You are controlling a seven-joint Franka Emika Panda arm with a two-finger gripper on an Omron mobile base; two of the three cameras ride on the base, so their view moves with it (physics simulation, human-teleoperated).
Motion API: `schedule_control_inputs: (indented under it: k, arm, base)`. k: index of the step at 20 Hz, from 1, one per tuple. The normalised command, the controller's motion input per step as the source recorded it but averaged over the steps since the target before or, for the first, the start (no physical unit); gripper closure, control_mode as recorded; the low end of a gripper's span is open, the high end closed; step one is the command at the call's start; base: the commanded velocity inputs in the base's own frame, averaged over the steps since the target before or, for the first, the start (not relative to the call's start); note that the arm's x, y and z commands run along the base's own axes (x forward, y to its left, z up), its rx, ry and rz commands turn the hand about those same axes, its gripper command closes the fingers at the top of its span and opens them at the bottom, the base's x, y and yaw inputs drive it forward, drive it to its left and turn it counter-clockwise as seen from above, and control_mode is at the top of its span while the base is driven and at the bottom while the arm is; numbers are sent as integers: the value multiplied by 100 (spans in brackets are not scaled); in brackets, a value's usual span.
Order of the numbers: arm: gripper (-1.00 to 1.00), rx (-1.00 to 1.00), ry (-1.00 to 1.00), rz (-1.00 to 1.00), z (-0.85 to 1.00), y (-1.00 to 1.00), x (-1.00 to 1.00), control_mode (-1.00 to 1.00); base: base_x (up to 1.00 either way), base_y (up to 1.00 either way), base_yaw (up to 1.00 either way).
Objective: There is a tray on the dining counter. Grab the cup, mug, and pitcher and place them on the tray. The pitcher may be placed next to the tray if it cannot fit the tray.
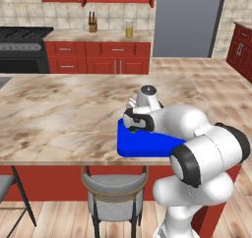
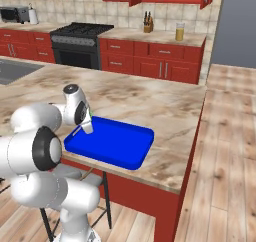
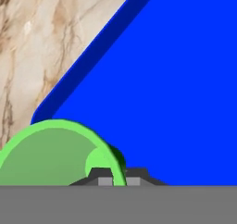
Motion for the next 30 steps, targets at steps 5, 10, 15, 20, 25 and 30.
schedule_control_inputs:
  k: [5,10,15,20,25,30]
  arm:
    - [100,0,1,0,-11,0,19,-100]
    - [100,0,8,0,-2,0,5,-100]
    - [100,0,17,0,0,0,0,-100]
    - [100,0,12,0,0,0,2,-100]
    - [100,0,2,0,-9,0,7,-100]
    - [100,-1,0,0,-14,0,8,-100]
  base:
    - [0,0,0]
    - [0,0,0]
    - [0,0,0]
    - [0,0,0]
    - [0,0,0]
    - [0,0,0]
